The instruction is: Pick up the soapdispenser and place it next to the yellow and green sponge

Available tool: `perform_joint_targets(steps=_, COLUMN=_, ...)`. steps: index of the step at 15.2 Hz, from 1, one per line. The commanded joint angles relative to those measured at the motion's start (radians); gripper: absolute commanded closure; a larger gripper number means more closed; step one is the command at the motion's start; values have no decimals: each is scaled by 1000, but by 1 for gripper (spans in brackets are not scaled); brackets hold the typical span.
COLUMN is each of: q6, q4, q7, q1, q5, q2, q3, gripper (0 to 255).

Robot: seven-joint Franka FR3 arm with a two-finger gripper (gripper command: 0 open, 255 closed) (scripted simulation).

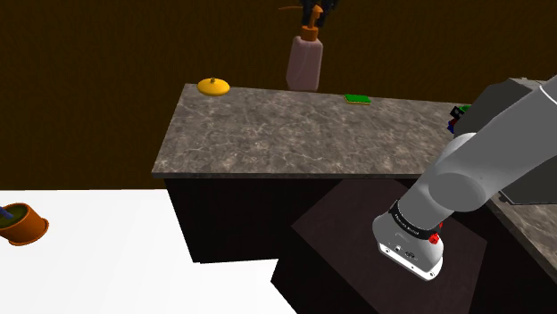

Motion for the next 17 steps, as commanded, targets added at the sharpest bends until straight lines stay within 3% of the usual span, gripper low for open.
perform_joint_targets(steps=1, q6=-30, q4=44, q7=3, q1=0, q5=0, q2=13, q3=-1, gripper=255)
perform_joint_targets(steps=5, q6=-79, q4=112, q7=7, q1=0, q5=1, q2=33, q3=-2, gripper=255)
perform_joint_targets(steps=17, q6=-128, q4=135, q7=-294, q1=-119, q5=-25, q2=40, q3=-185, gripper=255)
